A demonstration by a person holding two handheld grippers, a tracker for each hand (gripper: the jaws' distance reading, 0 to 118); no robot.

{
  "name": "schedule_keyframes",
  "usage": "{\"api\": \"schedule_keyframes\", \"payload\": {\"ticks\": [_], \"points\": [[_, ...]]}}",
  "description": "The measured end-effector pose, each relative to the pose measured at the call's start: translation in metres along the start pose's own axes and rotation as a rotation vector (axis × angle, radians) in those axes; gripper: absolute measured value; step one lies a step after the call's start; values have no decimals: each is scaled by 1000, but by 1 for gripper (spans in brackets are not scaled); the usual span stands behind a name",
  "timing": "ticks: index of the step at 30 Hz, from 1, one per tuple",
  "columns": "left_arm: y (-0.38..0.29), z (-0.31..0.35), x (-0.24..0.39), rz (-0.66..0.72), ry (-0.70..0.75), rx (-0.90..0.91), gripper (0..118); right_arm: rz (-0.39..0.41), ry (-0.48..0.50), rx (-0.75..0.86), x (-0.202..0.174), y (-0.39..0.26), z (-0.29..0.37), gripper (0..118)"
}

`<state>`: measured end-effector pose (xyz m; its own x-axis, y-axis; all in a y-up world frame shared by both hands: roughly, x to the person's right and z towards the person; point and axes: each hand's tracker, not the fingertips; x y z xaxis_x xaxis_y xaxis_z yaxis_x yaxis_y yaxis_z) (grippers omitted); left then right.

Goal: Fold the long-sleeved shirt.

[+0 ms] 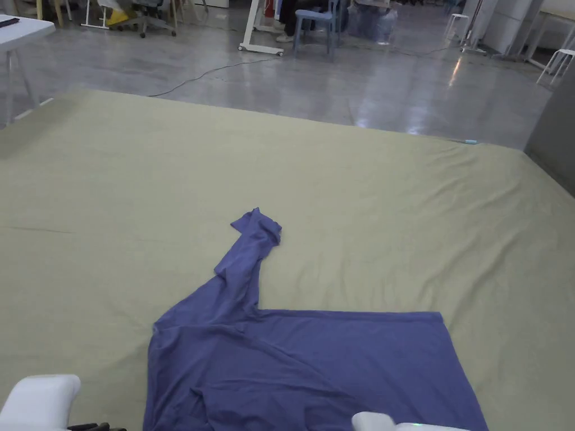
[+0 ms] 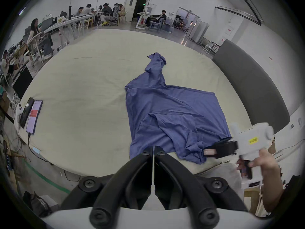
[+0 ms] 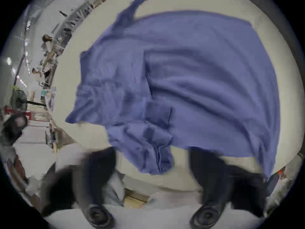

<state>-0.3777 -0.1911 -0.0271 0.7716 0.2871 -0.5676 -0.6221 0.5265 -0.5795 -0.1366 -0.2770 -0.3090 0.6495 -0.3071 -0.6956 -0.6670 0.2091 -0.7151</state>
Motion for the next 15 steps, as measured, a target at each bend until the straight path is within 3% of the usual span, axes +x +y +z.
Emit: {"api": "schedule_keyframes", "payload": {"ticks": [3,4,5,6,7,9,10,12,14,15], "points": [[4,-5,-1,1,4,-1,0,-39,55,110,9,-9,43,111],[5,-8,-1,3,4,-4,0,-71,64,143,13,-14,53,106],[6,-12,-2,5,4,-8,0,-99,75,189,16,-20,59,86],[7,-17,-2,9,2,-15,0,-98,75,238,19,-26,64,47],[8,-22,-2,12,0,-24,0,-78,41,254,16,-30,65,0],[12,-32,-2,18,-1,-36,0,-47,-72,242,15,-34,60,0],[15,-38,-3,22,-4,-41,0,-42,-76,230,14,-35,55,0],[27,-51,-8,54,-11,-47,0,-17,-27,226,16,-32,49,0],[49,-71,-17,83,-31,-44,0,-48,13,212,19,-30,45,0],[66,-85,-23,92,-32,-37,7,-54,21,210,19,-25,45,0]]}}
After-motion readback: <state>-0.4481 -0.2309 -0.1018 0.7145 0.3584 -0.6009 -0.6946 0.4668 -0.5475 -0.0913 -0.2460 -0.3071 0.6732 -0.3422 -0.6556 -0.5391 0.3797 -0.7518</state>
